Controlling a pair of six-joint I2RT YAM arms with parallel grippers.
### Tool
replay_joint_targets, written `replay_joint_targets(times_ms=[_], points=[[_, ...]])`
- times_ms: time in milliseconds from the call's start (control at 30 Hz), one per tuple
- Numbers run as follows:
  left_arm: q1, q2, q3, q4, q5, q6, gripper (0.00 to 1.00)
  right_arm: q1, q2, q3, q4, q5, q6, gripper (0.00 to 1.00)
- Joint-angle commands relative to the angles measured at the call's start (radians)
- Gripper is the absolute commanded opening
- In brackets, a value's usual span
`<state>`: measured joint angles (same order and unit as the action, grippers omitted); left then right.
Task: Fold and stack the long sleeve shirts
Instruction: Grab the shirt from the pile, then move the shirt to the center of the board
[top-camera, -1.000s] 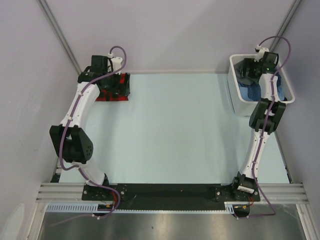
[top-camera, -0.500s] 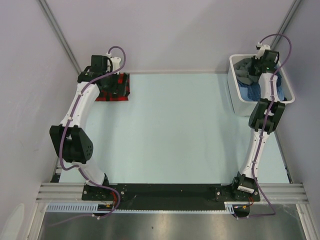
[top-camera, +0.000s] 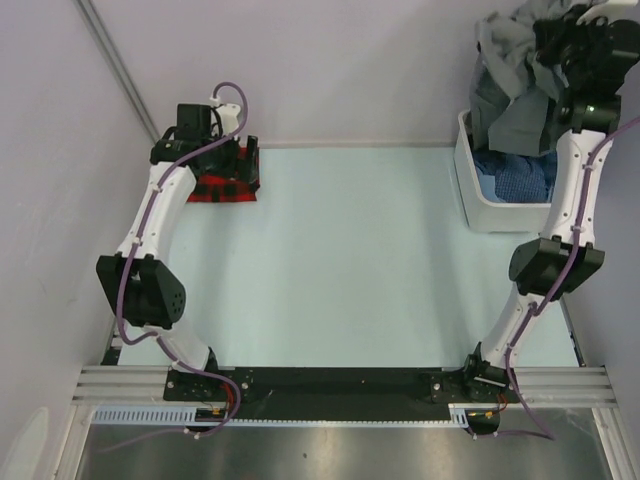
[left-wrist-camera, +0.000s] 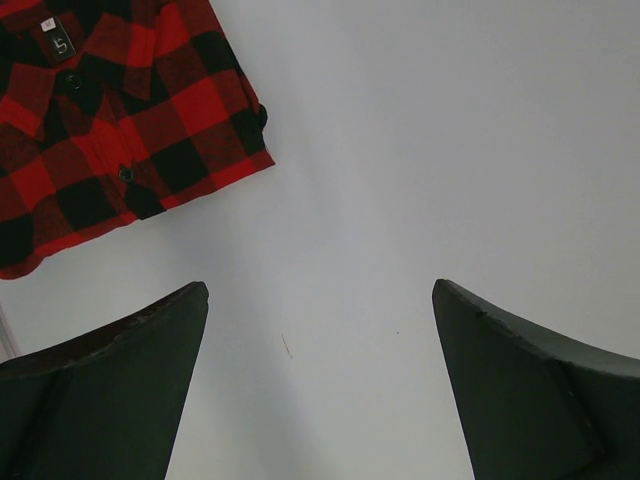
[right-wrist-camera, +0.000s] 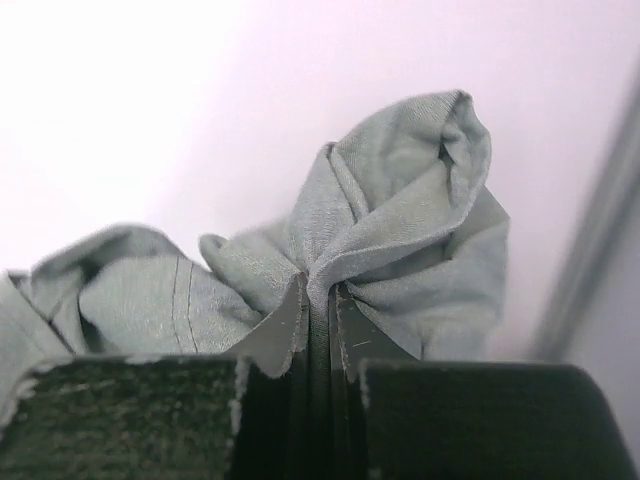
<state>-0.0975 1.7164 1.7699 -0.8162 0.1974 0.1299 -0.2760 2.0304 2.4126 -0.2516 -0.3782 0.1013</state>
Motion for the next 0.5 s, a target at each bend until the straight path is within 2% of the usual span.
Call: replay_joint_targets(times_ms=[0,67,233,467], points=[[0.024,-0.1,-0.026,0.043,0.049,-0.048,0.99,0.079,-0.125,0.071,0.215,-0.053,0.181,0.0],[0.054,-0.126,-0.044,0.058,0.089,-0.074,0.99,0.119,-0.145,0.091,0.242,-0.044,0.195,0.0],[0.18,-0.15,-0.058,0.071,0.244,-0.124,0.99,0.332,-0.182,0.112,0.351,-0.021,0.16,0.0],[0.214,-0.218,-0.139,0.117,0.251,-0.124,0.99,0.642,-0.15,0.152,0.454,0.076,0.025,0.0]])
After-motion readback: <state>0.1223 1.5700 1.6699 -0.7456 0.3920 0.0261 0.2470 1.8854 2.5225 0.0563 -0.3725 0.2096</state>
